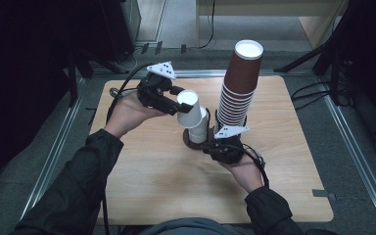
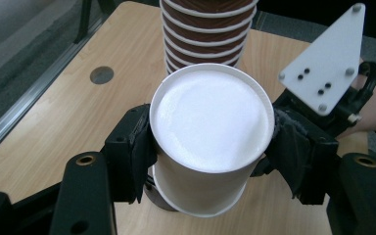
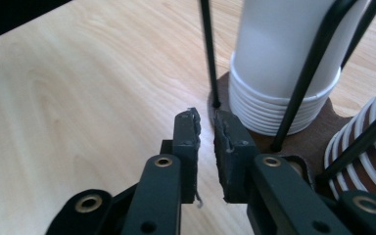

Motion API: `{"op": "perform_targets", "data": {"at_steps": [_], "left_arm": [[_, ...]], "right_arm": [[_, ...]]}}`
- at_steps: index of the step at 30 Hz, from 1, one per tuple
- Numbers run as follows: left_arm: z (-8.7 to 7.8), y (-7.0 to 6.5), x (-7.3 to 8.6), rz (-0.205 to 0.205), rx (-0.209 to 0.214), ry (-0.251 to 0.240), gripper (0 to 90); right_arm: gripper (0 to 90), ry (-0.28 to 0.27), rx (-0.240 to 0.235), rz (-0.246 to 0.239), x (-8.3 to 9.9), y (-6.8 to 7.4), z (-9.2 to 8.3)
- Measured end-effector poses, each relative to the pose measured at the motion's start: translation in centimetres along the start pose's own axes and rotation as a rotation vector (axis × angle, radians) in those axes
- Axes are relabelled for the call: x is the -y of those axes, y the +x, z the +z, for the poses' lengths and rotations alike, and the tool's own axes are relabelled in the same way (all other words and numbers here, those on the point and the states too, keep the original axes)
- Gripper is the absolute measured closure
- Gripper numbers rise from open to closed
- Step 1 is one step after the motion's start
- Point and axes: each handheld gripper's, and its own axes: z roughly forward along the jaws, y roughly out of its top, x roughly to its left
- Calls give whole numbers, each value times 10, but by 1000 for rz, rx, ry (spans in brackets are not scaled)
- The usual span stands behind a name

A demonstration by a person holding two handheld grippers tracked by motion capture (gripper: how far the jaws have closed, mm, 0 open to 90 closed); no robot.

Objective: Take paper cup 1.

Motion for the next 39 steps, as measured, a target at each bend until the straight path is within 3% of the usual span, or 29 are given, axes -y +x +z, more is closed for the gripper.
{"op": "perform_targets", "data": {"at_steps": [11, 14, 16, 20, 27, 32, 36, 39], "left_arm": [[3, -11, 28, -7, 42, 18, 361], [5, -15, 36, -4, 54, 11, 361], [7, -18, 42, -4, 63, 14, 361], [11, -21, 50, -9, 76, 3, 360], [25, -30, 72, 13, 155, -4, 360], [34, -37, 84, -4, 171, -24, 359], [38, -40, 88, 9, 169, 5, 359], [39, -45, 94, 4, 176, -1, 359]], "right_arm": [[653, -81, -98, -24, -6, 1, -33], [605, 15, -131, -21, -8, -2, -34], [554, 45, -162, -26, -7, -4, -33], [457, 31, -177, -69, -3, -5, -33], [383, 20, -228, -126, 1, -3, -31], [351, 28, -263, -127, 1, -1, -28], [335, 27, -270, -131, 1, 0, -26], [343, 36, -292, -139, -1, 0, -25]]}}
